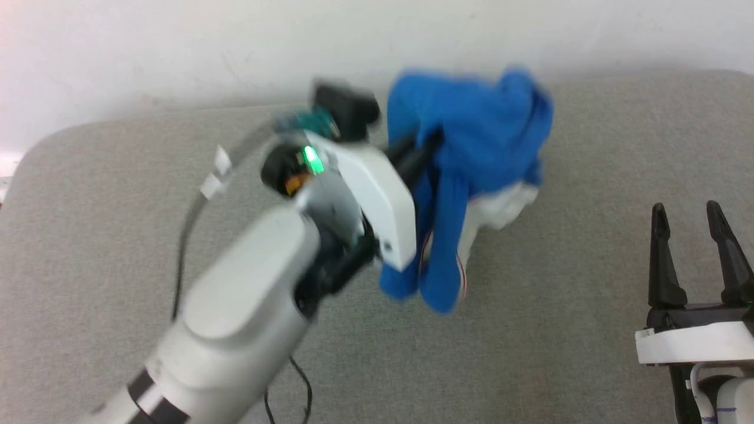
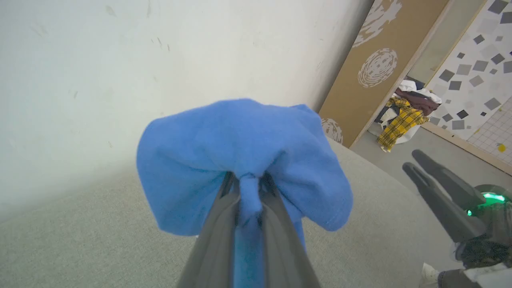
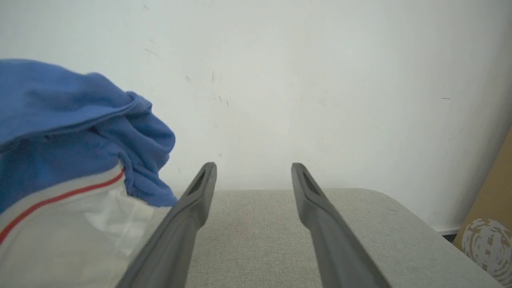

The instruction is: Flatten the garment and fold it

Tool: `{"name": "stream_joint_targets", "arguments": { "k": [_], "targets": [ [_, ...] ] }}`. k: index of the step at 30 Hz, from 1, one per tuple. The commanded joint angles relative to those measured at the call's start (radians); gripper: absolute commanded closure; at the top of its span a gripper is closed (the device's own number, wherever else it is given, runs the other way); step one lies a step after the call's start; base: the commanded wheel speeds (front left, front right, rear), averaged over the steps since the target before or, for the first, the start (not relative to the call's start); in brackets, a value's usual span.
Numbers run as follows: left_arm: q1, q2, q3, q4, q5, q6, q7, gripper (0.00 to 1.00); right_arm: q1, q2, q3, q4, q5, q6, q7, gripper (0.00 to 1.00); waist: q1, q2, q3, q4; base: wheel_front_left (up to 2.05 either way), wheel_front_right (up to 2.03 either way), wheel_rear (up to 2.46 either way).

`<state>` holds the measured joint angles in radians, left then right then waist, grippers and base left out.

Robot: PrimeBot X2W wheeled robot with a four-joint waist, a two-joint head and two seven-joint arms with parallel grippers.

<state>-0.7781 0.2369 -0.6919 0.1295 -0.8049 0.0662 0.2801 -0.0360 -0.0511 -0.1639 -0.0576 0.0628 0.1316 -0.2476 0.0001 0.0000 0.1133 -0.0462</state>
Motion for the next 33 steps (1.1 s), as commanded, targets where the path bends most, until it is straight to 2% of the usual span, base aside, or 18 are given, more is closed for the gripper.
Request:
{"name": "stream_joint_targets", "arguments": {
  "k": [1,10,17,18,19,22,27,30,33],
  "targets": [
    [0.036,-0.005,-0.033,0.039,0.036,-0.008,-0.032,1.0,-0.004,0.001,-0.004,0.0,0.005,-0.001,-0.006,0.0,-0.0001,0.0,0.021,-0.019,0.0,0.0,0.0],
    [0.145,-0.051,-0.182,0.372,0.141,-0.014,-0.105,1.0,-0.022,0.001,-0.008,0.0,0.009,-0.001,-0.009,0.0,-0.0001,0.0,0.059,-0.042,0.0,0.0,0.0],
    [0.138,-0.103,-0.18,0.549,0.124,-0.028,-0.148,1.0,-0.034,0.001,-0.003,0.008,0.012,-0.001,-0.011,0.0,-0.0001,0.0,0.07,-0.031,0.0,0.0,0.0],
    [0.134,-0.111,-0.171,0.555,0.115,-0.031,-0.163,0.61,-0.033,0.001,-0.006,0.009,0.011,-0.001,-0.011,0.0,-0.0001,0.0,0.067,-0.024,0.0,0.0,0.0],
    [0.128,-0.115,-0.168,0.558,0.113,-0.037,-0.178,0.0,-0.031,0.001,-0.009,0.01,0.01,-0.001,-0.011,0.0,-0.0001,0.0,0.063,-0.017,0.0,0.0,0.0],
    [0.116,-0.119,-0.144,0.545,0.103,-0.042,-0.232,0.0,-0.024,0.001,-0.012,0.015,0.01,-0.001,-0.012,0.0,-0.0001,0.0,0.045,0.004,0.0,0.0,0.0],
    [0.134,-0.085,-0.091,0.445,0.079,-0.028,-0.308,0.0,-0.014,0.001,-0.01,0.021,0.015,-0.001,-0.012,0.0,-0.0001,0.0,0.011,0.036,0.0,0.0,0.0],
    [0.177,-0.039,-0.049,0.334,0.067,0.005,-0.354,0.0,-0.003,0.001,-0.012,0.022,0.018,-0.001,-0.012,0.0,-0.0001,0.0,-0.005,0.053,0.0,0.0,0.0],
    [0.24,0.024,0.001,0.207,0.075,0.068,-0.418,0.0,0.007,0.001,-0.013,0.02,0.019,-0.001,-0.012,0.0,-0.0001,0.0,-0.011,0.069,0.0,0.0,0.0]
  ]
}}
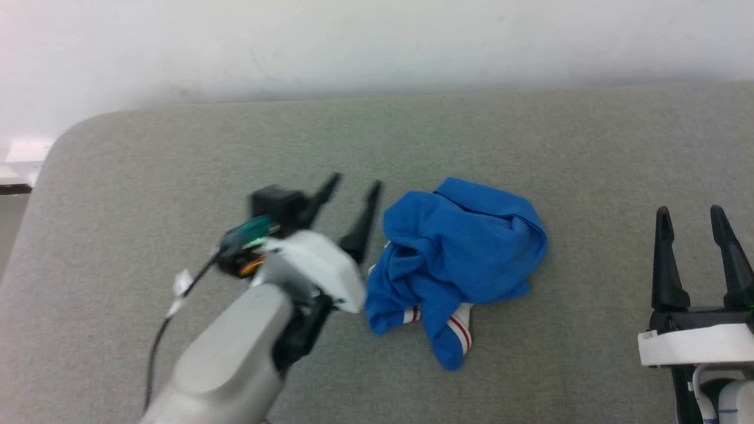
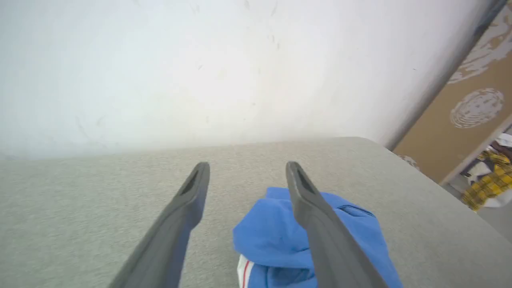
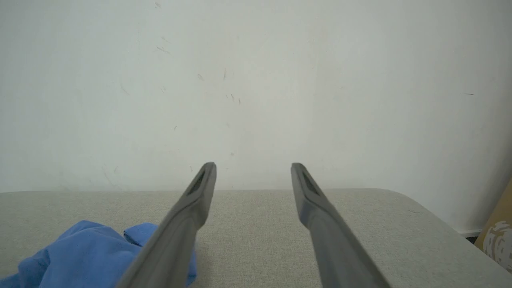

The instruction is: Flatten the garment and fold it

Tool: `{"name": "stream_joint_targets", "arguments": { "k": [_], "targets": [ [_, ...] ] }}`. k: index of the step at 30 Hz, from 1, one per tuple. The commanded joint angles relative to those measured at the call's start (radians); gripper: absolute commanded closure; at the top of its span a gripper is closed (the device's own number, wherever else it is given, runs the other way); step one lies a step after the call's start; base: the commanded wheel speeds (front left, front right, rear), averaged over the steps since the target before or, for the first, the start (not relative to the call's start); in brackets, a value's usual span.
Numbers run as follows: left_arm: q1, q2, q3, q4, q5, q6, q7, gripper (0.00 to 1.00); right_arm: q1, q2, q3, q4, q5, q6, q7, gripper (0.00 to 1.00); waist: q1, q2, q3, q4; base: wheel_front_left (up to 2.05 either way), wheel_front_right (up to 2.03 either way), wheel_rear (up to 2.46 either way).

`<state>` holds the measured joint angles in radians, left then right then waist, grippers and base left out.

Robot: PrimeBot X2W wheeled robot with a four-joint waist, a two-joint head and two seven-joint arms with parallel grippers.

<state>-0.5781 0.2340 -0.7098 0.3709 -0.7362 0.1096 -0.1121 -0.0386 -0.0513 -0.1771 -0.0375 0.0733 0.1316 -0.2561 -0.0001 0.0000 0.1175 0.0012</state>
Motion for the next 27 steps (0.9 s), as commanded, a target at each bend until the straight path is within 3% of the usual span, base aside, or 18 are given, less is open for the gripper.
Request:
{"name": "stream_joint_targets", "arguments": {
  "k": [1,2,7,11,15,21,27],
  "targets": [
    [0.065,0.05,0.037,-0.076,0.014,0.051,-0.053,0.0,0.013,0.001,0.001,-0.001,0.009,-0.001,-0.004,0.0,0.0001,0.0,-0.017,0.025,0.0,0.0,0.0],
    [0.065,0.05,0.037,-0.076,0.014,0.051,-0.053,0.0,0.013,0.001,0.001,-0.001,0.009,-0.001,-0.004,0.0,0.0001,0.0,-0.017,0.025,0.0,0.0,0.0],
    [0.221,0.148,0.119,-0.282,0.075,0.142,-0.138,0.0,0.035,0.001,0.0,-0.001,0.011,-0.001,-0.004,0.0,0.0001,0.0,-0.017,0.038,0.0,0.0,0.0],
    [0.369,0.168,0.222,-0.456,0.159,0.168,-0.149,0.0,0.06,0.001,0.005,-0.007,0.014,-0.001,0.0,0.0,0.0001,0.0,-0.017,0.041,0.0,0.0,0.0],
    [0.552,0.129,0.347,-0.619,0.306,0.13,-0.149,0.0,0.085,0.001,0.015,-0.004,0.018,-0.001,0.003,0.0,0.0001,0.0,-0.019,0.038,0.0,0.0,0.0],
    [0.752,0.045,0.459,-0.607,0.402,0.084,-0.149,0.0,0.13,0.001,0.034,0.012,0.03,-0.001,0.005,0.0,0.0001,0.0,-0.03,0.04,0.0,0.0,0.0],
    [0.784,-0.024,0.525,-0.577,0.458,0.007,-0.15,0.0,0.141,0.001,0.084,0.009,0.02,-0.001,0.019,0.0,0.0001,0.0,-0.039,0.049,0.0,0.0,0.0]
  ]
}}
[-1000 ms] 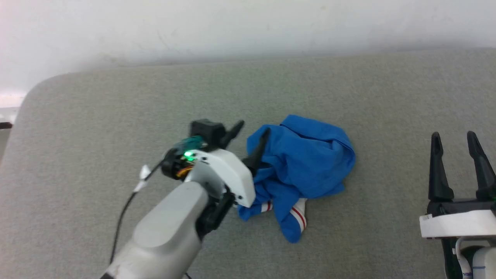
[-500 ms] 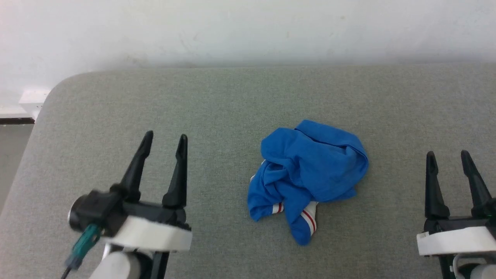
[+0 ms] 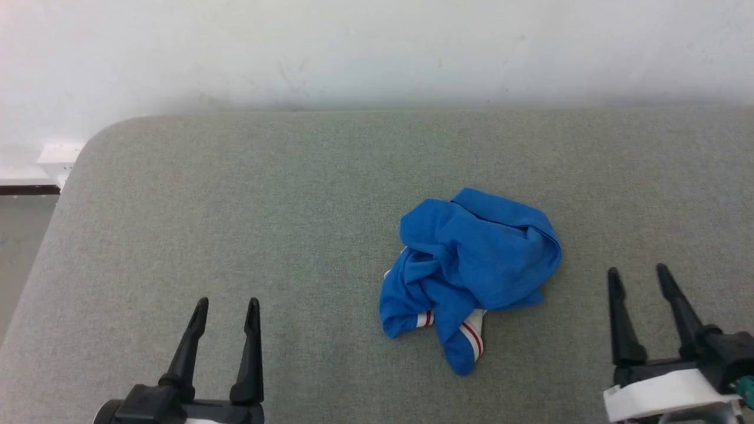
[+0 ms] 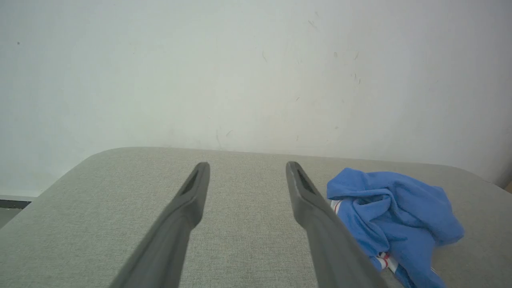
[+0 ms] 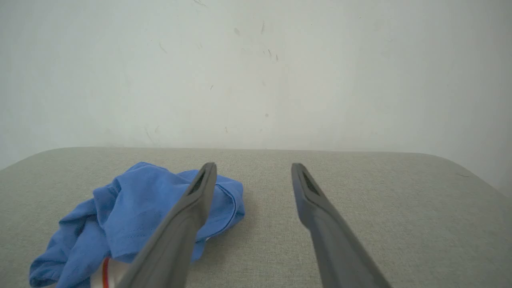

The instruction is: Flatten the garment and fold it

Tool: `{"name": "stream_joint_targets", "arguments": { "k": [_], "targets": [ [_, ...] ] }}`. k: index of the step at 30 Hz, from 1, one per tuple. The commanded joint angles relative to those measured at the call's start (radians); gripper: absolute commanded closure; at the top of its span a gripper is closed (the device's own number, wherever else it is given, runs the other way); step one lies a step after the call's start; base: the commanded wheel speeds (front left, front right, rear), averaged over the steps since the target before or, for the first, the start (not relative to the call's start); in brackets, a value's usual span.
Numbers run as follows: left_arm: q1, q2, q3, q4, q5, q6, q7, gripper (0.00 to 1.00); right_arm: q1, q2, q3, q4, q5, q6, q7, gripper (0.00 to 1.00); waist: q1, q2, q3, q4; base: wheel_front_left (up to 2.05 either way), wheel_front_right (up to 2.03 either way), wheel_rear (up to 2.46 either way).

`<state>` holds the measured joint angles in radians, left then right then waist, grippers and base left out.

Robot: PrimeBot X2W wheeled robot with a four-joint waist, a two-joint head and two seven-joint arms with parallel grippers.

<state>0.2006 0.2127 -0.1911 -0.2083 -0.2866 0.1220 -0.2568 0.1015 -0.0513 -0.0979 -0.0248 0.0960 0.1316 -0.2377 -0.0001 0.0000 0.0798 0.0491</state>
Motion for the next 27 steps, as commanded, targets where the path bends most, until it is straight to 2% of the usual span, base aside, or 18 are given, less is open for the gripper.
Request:
{"name": "stream_joint_targets", "arguments": {
  "k": [1,4,9,13,19,27],
  "targets": [
    [0.005,-0.012,0.015,0.006,0.016,-0.017,-0.005,0.0,-0.004,0.001,0.021,-0.007,-0.008,-0.001,0.011,0.0,0.0001,0.0,-0.002,0.002,0.0,0.0,0.0],
    [0.0,-0.033,0.032,0.016,0.037,-0.054,-0.005,0.0,-0.019,0.001,0.096,-0.019,-0.025,-0.001,0.072,0.0,0.0001,0.0,-0.002,0.004,0.0,0.0,0.0],
    [-0.011,-0.07,0.053,0.036,0.058,-0.102,-0.005,0.0,-0.044,0.001,0.226,-0.021,-0.046,-0.001,0.249,0.0,0.0001,0.0,0.008,0.014,0.0,0.0,0.0],
    [-0.018,-0.092,0.066,0.056,0.076,-0.134,-0.005,0.0,-0.053,0.0,0.285,0.01,-0.053,-0.001,0.41,0.0,0.0001,0.0,0.024,0.029,0.0,0.0,0.0],
    [-0.037,-0.116,0.078,0.083,0.099,-0.17,-0.005,0.0,-0.087,-0.001,0.306,0.092,-0.067,-0.001,0.565,0.0,0.0001,0.0,0.051,0.061,0.0,0.0,0.0],
    [-0.07,-0.141,0.086,0.112,0.109,-0.197,-0.005,0.0,-0.165,0.0,0.301,0.234,-0.072,-0.001,0.626,0.0,0.0001,0.0,0.075,0.101,0.0,0.0,0.0]
  ]
}}
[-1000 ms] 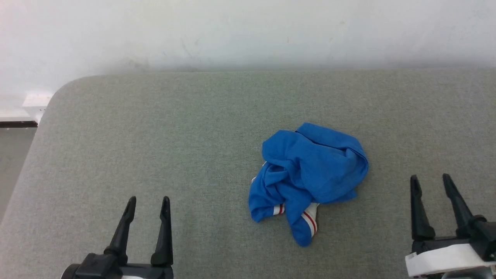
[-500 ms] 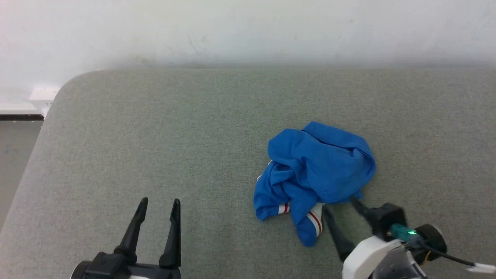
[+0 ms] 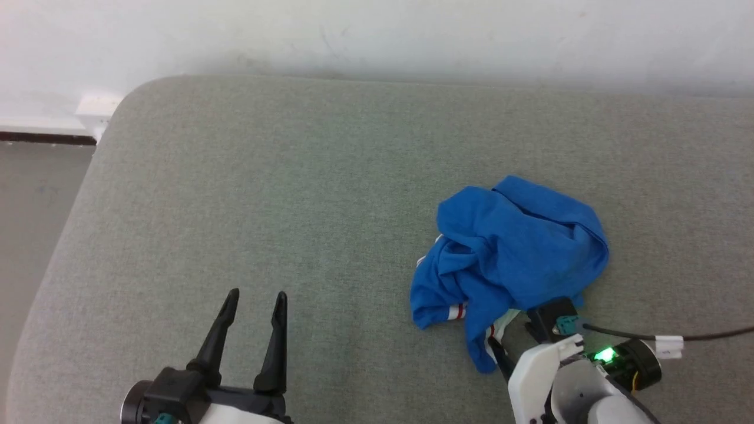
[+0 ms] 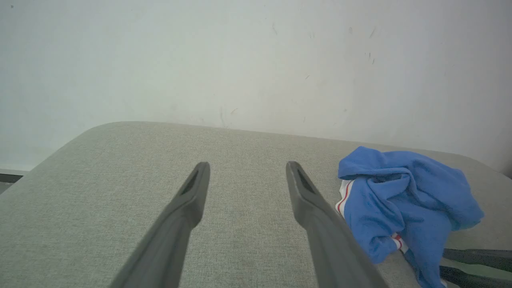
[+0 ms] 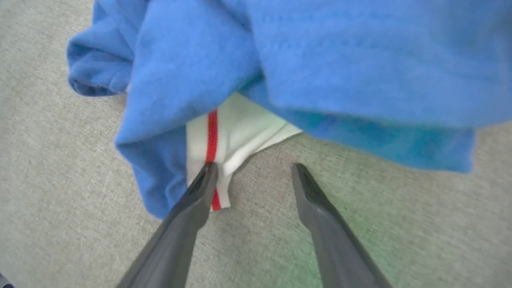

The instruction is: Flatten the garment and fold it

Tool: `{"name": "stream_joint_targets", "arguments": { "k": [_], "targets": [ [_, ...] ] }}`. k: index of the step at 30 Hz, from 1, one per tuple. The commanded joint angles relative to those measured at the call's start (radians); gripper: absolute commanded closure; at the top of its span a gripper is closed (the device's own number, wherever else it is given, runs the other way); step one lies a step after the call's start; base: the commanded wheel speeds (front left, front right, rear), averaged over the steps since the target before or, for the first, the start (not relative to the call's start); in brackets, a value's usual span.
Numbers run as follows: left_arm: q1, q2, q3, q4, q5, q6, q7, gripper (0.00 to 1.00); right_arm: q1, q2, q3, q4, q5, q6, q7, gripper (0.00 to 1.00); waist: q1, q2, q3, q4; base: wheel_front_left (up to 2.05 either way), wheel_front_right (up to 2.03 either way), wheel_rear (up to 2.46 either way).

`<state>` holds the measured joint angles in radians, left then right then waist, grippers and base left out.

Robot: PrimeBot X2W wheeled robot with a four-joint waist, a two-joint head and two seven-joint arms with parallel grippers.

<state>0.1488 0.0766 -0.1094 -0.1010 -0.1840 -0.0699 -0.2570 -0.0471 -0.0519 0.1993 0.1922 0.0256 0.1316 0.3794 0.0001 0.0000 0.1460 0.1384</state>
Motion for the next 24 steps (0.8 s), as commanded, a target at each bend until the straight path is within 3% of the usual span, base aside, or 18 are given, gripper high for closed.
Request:
{"name": "stream_joint_targets", "arguments": {
  "k": [1,2,9,14,20,24],
  "targets": [
    [-0.021,-0.007,0.006,0.007,0.006,-0.007,-0.005,0.0,-0.028,0.0,0.014,0.042,0.0,-0.001,0.023,0.68,-0.0001,0.0,0.01,0.014,0.0,0.0,0.0],
    [-0.023,-0.009,0.008,0.01,0.007,-0.01,-0.005,0.0,-0.039,0.0,0.022,0.063,0.001,-0.001,0.032,1.0,-0.0001,0.0,0.011,0.016,0.0,0.0,0.0],
    [-0.026,-0.019,0.031,0.017,0.008,-0.015,-0.005,0.0,-0.1,-0.02,0.042,0.056,0.037,-0.001,0.029,1.0,-0.0001,0.0,0.005,0.0,0.0,0.0,0.0],
    [-0.022,-0.022,0.04,0.019,0.006,-0.019,-0.005,0.0,-0.172,-0.109,0.032,-0.068,0.064,-0.001,0.042,1.0,-0.0001,0.0,-0.011,-0.049,0.0,0.0,0.0],
    [-0.018,-0.025,0.045,0.022,0.007,-0.021,-0.005,0.0,-0.245,-0.206,-0.053,-0.253,0.086,-0.001,0.1,1.0,-0.0001,0.0,-0.031,-0.105,0.0,0.0,0.0],
    [-0.017,-0.025,0.039,0.025,0.006,-0.023,-0.005,0.0,-0.195,-0.261,-0.175,-0.326,0.076,-0.001,0.157,1.0,-0.0001,0.0,-0.031,-0.12,0.0,0.0,0.0]
  ]
}}
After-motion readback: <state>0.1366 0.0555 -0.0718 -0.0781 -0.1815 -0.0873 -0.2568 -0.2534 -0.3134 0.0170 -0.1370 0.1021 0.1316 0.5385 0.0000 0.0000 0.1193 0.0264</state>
